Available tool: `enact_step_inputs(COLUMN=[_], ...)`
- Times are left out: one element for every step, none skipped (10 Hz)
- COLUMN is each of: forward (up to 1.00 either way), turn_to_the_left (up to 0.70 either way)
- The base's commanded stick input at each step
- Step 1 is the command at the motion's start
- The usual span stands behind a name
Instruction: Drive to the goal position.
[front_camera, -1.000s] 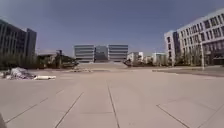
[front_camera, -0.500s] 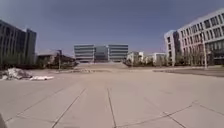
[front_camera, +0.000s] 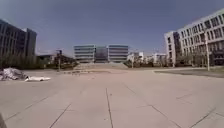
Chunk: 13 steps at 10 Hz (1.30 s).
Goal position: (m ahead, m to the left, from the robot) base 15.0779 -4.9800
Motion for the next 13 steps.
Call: enact_step_inputs(forward=[0.70, 0.70, 0.70, 0.70, 0.70, 0.70, 0.70, 0.70, 0.70, 0.70, 0.70, 0.70, 0.70], turn_to_the_left=[0.00, 0.00, 0.00, 0.00, 0.00, 0.00, 0.00, 0.00, 0.00, 0.00, 0.00, 0.00, 0.00])
